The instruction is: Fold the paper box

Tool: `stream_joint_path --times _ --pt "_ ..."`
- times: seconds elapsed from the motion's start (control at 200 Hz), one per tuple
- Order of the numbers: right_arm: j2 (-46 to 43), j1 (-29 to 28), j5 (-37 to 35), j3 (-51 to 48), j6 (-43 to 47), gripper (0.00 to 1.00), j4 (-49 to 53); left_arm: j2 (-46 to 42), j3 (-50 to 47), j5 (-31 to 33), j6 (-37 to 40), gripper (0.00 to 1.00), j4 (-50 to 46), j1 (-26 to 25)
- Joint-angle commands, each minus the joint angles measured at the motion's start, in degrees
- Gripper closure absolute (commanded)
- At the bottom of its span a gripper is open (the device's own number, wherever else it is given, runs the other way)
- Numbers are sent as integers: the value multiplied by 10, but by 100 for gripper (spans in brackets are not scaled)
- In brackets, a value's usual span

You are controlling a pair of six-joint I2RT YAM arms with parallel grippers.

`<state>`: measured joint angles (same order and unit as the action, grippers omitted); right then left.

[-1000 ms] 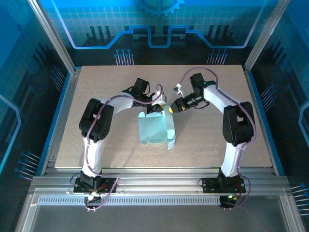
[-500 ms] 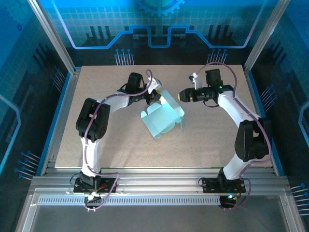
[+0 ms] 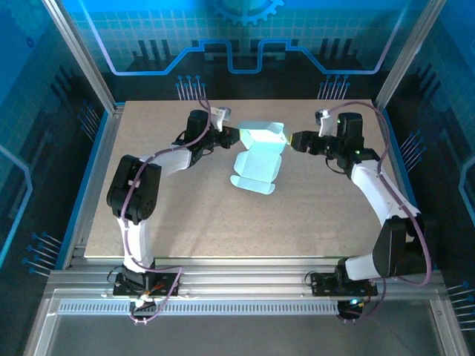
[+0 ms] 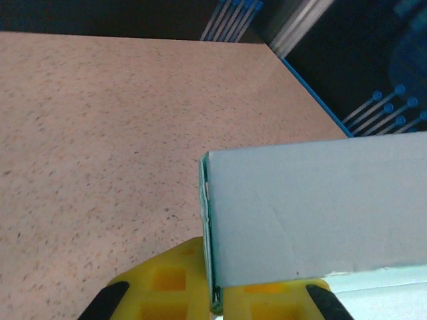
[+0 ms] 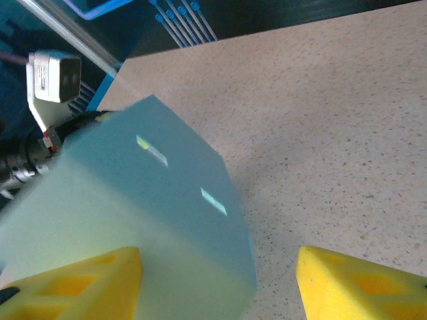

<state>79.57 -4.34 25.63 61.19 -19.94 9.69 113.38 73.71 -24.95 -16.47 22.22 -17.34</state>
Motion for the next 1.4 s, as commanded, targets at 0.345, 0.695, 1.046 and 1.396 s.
stream_joint_path --times 0.345,0.695,1.046,1.396 --pt "-218 -5 -116 -174 -234 27 -217 -21 -106 309 -345 100 326 -32" --pt "-131 -189 -178 -152 -329 28 -337 3 -64 506 -498 100 379 -133" --pt "-28 -226 -265 -112 -413 29 -393 -7 -66 611 -617 100 421 -200" --pt "72 -208 -262 -65 -510 38 -490 3 -34 624 -714 100 453 -226"
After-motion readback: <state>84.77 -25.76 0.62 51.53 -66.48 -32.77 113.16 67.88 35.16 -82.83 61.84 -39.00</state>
